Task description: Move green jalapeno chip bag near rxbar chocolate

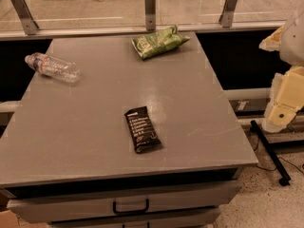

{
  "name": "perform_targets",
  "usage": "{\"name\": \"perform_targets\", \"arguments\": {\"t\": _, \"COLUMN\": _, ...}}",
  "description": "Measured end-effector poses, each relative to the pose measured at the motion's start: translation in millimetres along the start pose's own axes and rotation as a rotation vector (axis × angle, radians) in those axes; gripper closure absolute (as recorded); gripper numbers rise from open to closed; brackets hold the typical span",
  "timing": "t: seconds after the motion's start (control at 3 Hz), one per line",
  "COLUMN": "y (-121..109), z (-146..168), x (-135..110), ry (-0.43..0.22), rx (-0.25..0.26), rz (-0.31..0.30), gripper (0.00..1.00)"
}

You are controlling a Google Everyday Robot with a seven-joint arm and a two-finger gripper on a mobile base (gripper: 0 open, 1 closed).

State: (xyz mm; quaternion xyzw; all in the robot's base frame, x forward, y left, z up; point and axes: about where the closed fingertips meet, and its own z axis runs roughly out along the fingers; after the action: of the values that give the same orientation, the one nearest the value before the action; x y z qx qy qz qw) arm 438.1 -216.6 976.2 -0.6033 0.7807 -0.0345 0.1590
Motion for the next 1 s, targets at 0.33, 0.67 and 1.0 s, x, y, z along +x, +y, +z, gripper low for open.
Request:
{"name": "perform_targets", "arguments": {"t": 0.33, "y": 0, "z": 0, "x": 0, "ry": 0.0, "rx": 0.0, "rz": 0.0, "gripper": 0.0}}
{"name": "perform_targets", "arguments": {"t": 0.67, "y": -29, "z": 21, "x": -11, "ry": -0.06, "rx": 0.016, "rz": -0.005, "gripper": 0.0}}
{"name": "perform_targets", "arguments": {"t": 1.0, "y": -89, "z": 63, "x": -45, "ry": -0.176, "rx": 0.046, "rz": -0.019, "gripper": 0.0}}
